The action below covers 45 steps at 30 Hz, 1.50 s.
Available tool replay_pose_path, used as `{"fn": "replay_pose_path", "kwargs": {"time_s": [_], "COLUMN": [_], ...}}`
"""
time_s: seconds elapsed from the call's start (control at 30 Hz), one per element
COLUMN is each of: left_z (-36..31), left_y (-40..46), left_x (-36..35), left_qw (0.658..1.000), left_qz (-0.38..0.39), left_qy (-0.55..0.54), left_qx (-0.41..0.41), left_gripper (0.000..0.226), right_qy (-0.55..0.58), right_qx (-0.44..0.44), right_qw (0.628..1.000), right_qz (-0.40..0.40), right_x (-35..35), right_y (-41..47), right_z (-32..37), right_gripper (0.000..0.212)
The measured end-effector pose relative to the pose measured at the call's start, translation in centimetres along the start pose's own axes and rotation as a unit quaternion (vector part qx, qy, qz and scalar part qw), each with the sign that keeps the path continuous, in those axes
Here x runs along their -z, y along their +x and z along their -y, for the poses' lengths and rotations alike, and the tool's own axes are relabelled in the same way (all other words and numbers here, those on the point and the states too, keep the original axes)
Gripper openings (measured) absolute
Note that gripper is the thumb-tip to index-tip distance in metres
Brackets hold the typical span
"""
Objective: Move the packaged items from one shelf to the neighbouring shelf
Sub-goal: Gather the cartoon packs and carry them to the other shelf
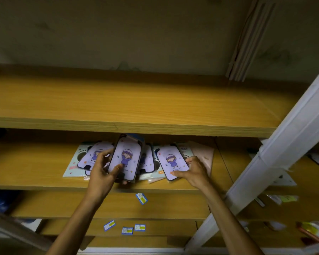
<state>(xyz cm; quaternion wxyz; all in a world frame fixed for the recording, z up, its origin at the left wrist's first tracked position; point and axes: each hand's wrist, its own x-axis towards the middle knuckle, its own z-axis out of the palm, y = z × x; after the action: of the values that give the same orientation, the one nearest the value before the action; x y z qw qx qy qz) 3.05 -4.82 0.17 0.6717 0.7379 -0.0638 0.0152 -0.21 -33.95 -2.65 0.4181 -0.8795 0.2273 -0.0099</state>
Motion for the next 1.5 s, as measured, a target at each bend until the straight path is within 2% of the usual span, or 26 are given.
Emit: {"fn": "replay_pose_path", "kwargs": {"time_s": [0.1,0.2,0.27,0.4,0.57,0.73,0.87,0.93,1.1,1.23,1.33,1.5], "left_z": [0.0,0.1,0.3,-0.1,-0.7,-1.1,-1.1,-1.4,-1.9,-2.4,-3.3,-4.1], "left_y": [-0.2,-0.4,-0.6,-0.9,-1.3,-1.2,-1.5,-2.1,-4.3,-6.2,-8.2,-11.4], "left_x": [-0.2,-0.3,-0.2,-0.2,-0.1,-0.4,-0.8,-1.4,-3.4,-6.4,-9.4,-15.2], "left_qw": [1.0,1.0,1.0,1.0,0.998,0.988,0.976,0.971,0.944,0.922,0.896,0.863], "left_qz": [-0.001,0.001,-0.001,0.012,0.06,0.139,0.204,0.231,0.314,0.374,0.433,0.497], "left_qy": [-0.006,-0.004,-0.006,-0.021,-0.032,-0.06,-0.069,-0.065,-0.099,-0.101,-0.097,-0.093], "left_qx": [0.0,0.002,0.003,0.008,0.016,0.023,0.024,0.014,0.024,0.02,0.001,-0.013], "left_gripper": [0.05,0.051,0.051,0.055,0.067,0.072,0.074,0.073,0.07,0.066,0.065,0.065], "right_qy": [0.074,0.15,0.17,0.206,0.271,0.313,0.32,0.318,0.315,0.32,0.313,0.334], "right_qx": [0.022,0.057,0.071,0.046,0.024,0.003,0.023,0.043,0.045,0.013,0.0,-0.028], "right_qw": [0.997,0.987,0.982,0.977,0.962,0.948,0.943,0.941,0.92,0.893,0.88,0.846], "right_qz": [0.006,0.02,0.026,0.02,-0.012,-0.051,-0.087,-0.104,-0.227,-0.317,-0.358,-0.415], "right_x": [0.5,0.7,0.8,0.9,1.4,2.4,3.1,3.3,3.5,4.5,6.0,8.9], "right_y": [-0.5,-1.0,-1.4,-1.8,-3.5,-7.7,-12.2,-14.7,-20.3,-24.6,-27.4,-31.3], "right_z": [0.1,-0.1,-0.1,0.0,-0.5,-0.8,-1.5,-1.4,-3.3,-5.8,-7.9,-11.5], "right_gripper": [0.066,0.07,0.063,0.039,0.033,0.038,0.06,0.063,0.061,0.056,0.05,0.051]}}
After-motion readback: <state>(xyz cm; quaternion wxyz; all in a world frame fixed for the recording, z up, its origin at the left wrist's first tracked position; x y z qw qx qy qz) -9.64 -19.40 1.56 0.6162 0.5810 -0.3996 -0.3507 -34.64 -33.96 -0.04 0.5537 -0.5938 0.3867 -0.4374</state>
